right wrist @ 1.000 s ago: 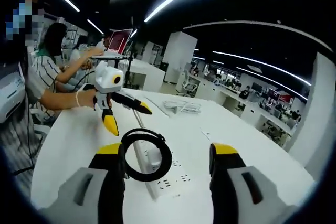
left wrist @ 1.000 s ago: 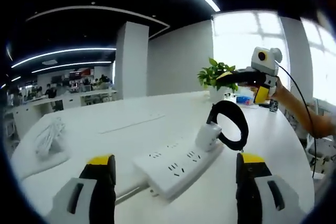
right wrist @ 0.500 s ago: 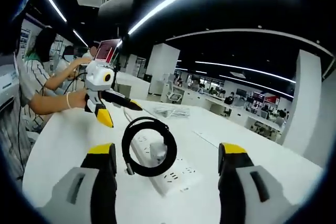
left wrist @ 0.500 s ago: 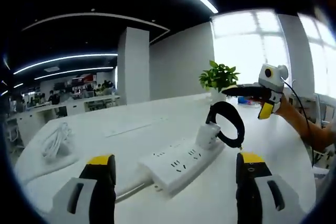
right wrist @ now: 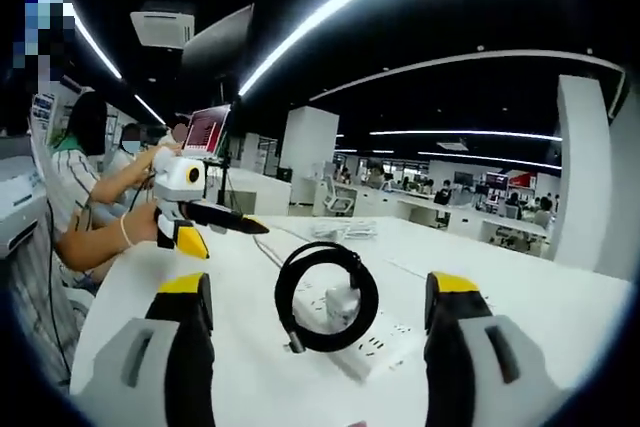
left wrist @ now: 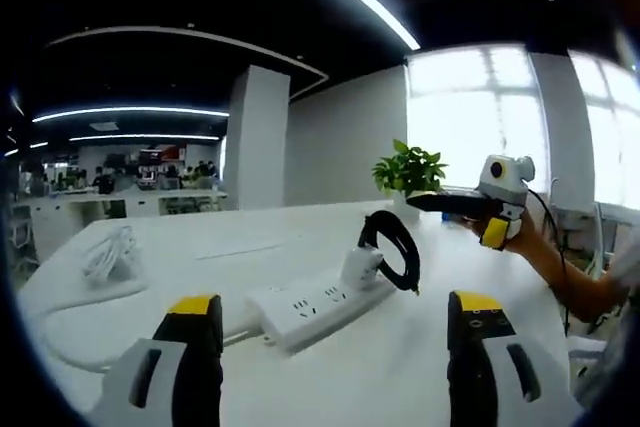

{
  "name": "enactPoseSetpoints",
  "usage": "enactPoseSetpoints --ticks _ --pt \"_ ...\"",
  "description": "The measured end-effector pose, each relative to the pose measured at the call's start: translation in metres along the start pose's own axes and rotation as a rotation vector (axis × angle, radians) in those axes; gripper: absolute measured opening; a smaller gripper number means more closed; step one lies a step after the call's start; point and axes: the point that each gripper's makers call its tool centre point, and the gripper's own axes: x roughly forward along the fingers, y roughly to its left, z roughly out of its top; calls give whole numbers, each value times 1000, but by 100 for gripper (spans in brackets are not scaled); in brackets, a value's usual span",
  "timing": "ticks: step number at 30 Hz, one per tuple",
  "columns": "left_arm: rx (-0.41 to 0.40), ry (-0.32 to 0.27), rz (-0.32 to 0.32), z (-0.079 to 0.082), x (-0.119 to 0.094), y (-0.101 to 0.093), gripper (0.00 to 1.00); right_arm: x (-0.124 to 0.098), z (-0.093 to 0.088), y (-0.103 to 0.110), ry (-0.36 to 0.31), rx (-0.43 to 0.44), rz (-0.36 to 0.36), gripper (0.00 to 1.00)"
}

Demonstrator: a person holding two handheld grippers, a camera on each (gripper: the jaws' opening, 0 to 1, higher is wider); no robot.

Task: Straighten the power strip on the desk, plug the charger into it

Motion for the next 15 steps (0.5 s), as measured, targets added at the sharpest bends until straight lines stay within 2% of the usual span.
enactPoseSetpoints --ticks 3,6,10,15 --pt "18 -11 19 3 -7 0 95 -8 -2 4 4 -15 -23 87" --pt "20 -9 11 3 -14 -4 97 -18 -5 7 3 -3 -63 88" --pt "-40 -71 -21 7 -22 -16 99 -34 -8 6 0 -30 -153 88" --pt "-65 -75 7 2 -31 -17 99 -54 -24 3 70 -10 -277 88"
